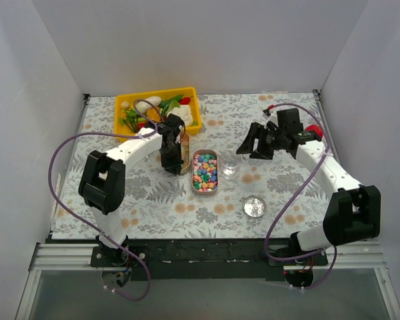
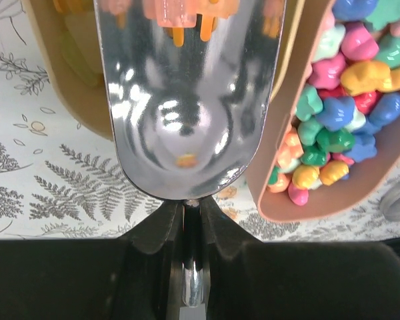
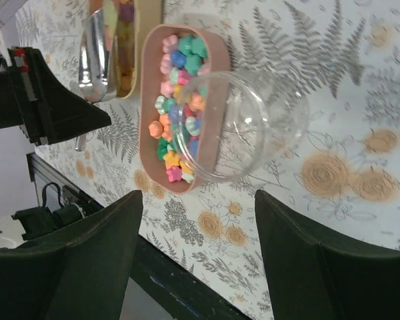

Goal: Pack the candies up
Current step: Scoop the fake candies from the storage box.

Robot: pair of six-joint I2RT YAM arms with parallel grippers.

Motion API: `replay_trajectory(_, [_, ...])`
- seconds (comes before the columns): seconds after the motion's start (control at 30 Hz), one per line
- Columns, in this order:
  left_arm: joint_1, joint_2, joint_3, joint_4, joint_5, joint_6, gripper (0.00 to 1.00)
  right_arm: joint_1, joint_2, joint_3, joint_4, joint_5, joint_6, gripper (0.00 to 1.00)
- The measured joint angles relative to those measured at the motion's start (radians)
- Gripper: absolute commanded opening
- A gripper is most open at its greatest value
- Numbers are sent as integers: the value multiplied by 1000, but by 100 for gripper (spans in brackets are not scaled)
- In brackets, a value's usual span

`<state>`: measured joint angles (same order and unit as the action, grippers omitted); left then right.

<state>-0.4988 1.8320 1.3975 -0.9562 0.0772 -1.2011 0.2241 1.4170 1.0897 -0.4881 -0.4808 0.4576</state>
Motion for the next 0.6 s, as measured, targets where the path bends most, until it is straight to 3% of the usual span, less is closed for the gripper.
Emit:
replay_trajectory(0.27, [0,-59,14,-64,68,23,0,151,35,108,50,14,-58,75])
replay_trajectory(0.6, [-7,-236,-55,-16,5,73,0,169,31,104,66,105,-51,75])
